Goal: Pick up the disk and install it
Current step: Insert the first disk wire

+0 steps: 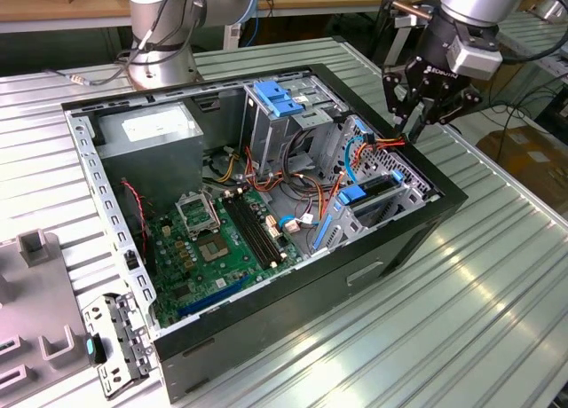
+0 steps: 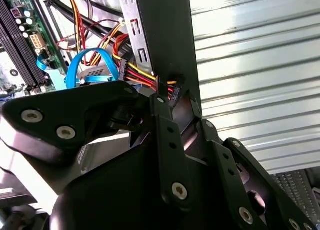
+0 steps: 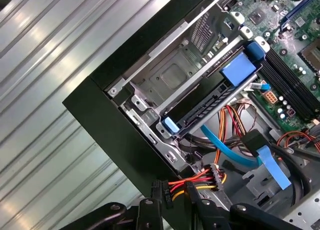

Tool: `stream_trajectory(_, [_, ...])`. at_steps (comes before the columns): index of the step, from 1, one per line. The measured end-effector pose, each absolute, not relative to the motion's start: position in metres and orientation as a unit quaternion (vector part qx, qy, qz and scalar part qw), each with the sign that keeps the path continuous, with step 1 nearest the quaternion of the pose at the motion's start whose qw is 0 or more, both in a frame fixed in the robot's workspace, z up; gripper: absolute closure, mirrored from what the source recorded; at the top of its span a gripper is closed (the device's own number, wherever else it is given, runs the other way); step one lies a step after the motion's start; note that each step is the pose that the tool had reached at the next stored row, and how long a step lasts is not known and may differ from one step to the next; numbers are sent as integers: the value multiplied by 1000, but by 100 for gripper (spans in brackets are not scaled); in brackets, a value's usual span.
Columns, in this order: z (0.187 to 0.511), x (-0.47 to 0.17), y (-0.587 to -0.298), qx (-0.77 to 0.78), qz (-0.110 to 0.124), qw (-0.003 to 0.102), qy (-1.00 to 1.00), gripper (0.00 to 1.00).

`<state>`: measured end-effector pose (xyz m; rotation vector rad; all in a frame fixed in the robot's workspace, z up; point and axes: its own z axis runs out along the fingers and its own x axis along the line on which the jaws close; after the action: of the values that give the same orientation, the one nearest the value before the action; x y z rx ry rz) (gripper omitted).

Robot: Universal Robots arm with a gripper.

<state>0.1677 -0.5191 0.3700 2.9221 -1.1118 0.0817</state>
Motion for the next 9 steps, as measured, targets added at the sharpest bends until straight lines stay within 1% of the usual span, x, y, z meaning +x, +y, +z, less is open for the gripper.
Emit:
stream_trajectory(7, [366,168,-520,947,33,5,-319,68])
stream_trajectory(9, [365,168,-520,947,33,5,-318,69])
